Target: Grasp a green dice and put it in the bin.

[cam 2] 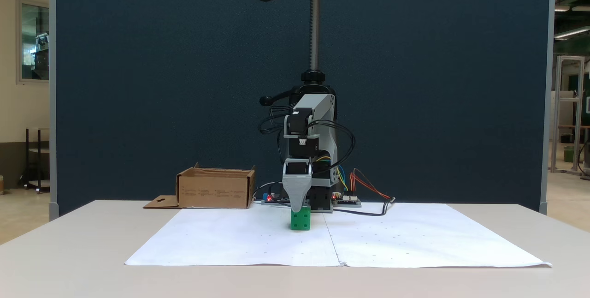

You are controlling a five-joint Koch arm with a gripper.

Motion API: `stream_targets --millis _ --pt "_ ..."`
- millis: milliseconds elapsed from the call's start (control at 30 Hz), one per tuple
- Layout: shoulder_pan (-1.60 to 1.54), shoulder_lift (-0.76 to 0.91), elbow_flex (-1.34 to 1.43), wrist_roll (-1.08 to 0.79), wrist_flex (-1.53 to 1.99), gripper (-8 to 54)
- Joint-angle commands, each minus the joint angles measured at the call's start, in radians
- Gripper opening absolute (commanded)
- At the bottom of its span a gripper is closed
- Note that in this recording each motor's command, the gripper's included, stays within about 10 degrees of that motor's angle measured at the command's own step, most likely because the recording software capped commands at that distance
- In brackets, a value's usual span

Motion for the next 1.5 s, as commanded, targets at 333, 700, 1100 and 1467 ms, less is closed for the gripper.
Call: stream_targets --millis 333,700,1100,1467 --pt "0.008 -0.011 -0.006 0.057 -0.031 43.9" --pt "0.005 -0.114 -0.003 0.055 -0.081 42.9" --pt "0.005 -0.141 0.009 0.052 -0.091 36.7" --pt "0.005 -0.141 0.012 0.052 -0.114 12.3"
